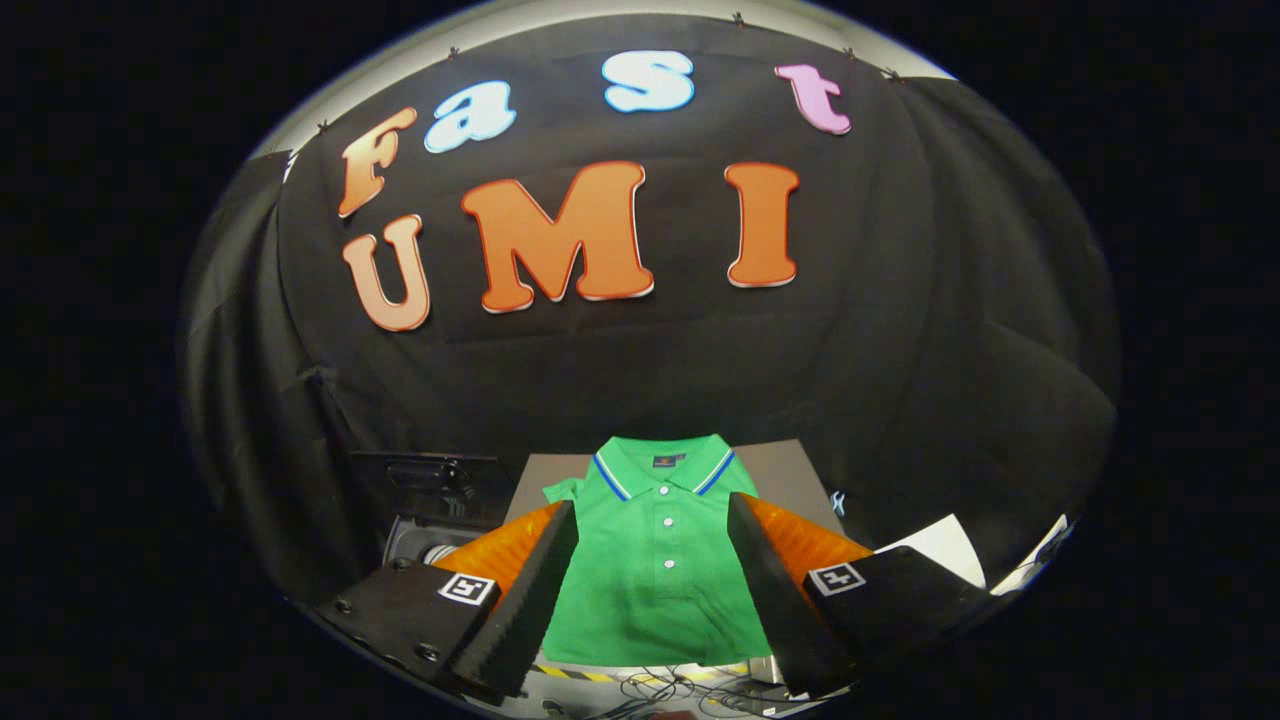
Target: Put the clothes into the washing machine and then close the washing machine lid.
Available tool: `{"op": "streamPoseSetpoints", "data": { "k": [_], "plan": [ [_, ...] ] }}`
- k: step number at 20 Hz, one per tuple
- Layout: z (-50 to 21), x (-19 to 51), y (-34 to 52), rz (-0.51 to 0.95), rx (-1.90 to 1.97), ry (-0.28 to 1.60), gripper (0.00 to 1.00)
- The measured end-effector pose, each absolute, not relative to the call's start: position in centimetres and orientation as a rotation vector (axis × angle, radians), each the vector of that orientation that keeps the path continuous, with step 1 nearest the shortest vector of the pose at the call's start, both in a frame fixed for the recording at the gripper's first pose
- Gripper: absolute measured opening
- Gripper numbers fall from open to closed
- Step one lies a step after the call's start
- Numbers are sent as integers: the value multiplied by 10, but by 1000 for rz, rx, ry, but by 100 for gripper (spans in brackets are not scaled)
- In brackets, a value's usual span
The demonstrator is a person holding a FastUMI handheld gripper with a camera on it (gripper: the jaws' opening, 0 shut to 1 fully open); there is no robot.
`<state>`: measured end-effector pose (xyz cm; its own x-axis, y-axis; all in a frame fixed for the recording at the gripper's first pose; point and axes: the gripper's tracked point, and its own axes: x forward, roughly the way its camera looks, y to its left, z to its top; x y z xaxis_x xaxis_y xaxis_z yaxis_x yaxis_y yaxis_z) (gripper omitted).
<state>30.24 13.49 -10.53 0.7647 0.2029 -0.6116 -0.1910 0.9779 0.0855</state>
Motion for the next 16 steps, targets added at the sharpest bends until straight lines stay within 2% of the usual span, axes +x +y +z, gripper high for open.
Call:
{"op": "streamPoseSetpoints", "data": {
  "k": [7, 16],
  "plan": [
    [-221, 327, 140, 204, -26, 1085, 99],
    [-272, 320, 128, 174, -139, 1341, 98]
  ]
}}
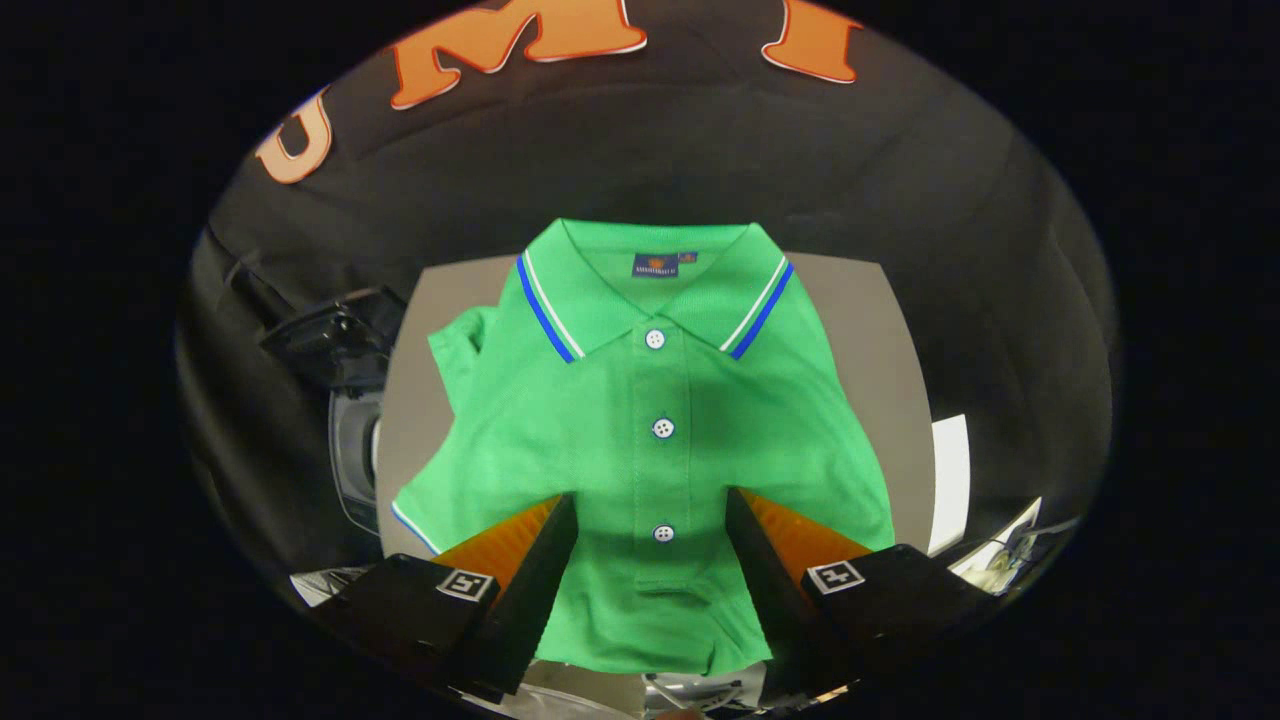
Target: Put the clothes into the washing machine and then close the washing machine lid.
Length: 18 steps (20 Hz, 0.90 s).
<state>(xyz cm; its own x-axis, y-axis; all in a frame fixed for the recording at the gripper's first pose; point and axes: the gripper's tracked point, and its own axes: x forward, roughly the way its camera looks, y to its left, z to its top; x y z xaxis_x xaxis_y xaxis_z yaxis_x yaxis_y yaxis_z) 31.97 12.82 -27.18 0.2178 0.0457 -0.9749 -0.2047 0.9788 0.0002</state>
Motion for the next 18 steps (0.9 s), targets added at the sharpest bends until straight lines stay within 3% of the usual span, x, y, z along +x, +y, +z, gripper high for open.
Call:
{"op": "streamPoseSetpoints", "data": {
  "k": [10, 14, 16, 18],
  "plan": [
    [-270, 325, 129, 179, -162, 1436, 98],
    [-269, 326, 124, 193, -183, 1395, 48],
    [-272, 327, 124, 198, -198, 1358, 18],
    [-265, 327, 121, 224, -192, 1312, 12]
  ]
}}
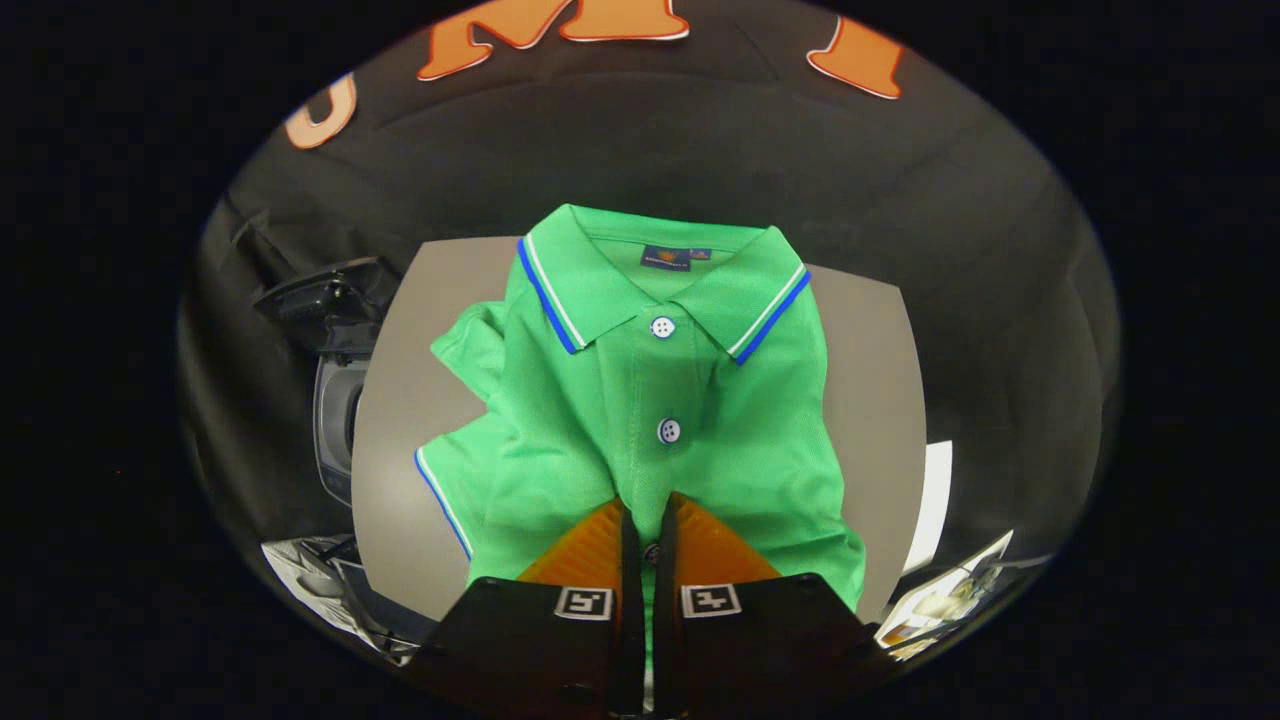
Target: Put the clothes into the washing machine and then close the washing machine lid.
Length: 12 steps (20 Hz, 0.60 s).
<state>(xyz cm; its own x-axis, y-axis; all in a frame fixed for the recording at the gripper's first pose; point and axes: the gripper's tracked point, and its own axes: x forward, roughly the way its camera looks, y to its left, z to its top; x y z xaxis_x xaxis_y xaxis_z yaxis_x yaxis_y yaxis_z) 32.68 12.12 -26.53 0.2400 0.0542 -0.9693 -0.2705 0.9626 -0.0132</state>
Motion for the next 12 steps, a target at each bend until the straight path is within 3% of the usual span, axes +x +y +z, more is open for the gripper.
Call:
{"op": "streamPoseSetpoints", "data": {
  "k": [2, 8, 12],
  "plan": [
    [-267, 326, 121, 246, -127, 1225, 9],
    [-247, 318, 137, 410, 217, 680, 8],
    [-193, 320, 136, 449, 379, 415, 8]
  ]
}}
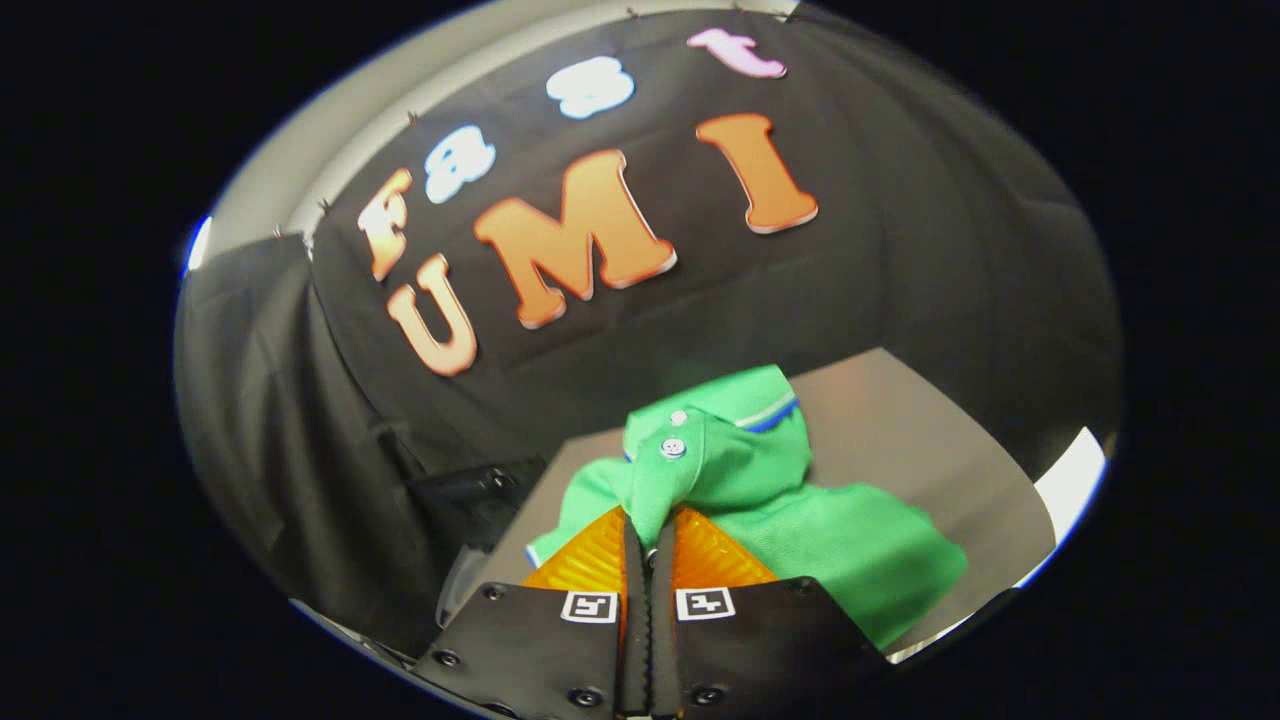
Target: Put the clothes into the washing machine and then close the washing machine lid.
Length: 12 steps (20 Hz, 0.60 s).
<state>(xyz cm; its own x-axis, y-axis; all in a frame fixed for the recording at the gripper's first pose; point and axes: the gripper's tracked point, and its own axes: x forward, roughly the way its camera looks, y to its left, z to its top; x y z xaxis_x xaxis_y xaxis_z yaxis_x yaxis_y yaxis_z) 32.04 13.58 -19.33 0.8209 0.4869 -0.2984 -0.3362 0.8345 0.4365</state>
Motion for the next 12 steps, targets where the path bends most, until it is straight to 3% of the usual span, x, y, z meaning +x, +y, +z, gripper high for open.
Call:
{"op": "streamPoseSetpoints", "data": {
  "k": [7, 12],
  "plan": [
    [-94, 287, 133, 531, 432, 156, 8],
    [-70, 257, 161, 573, 324, 70, 8]
  ]
}}
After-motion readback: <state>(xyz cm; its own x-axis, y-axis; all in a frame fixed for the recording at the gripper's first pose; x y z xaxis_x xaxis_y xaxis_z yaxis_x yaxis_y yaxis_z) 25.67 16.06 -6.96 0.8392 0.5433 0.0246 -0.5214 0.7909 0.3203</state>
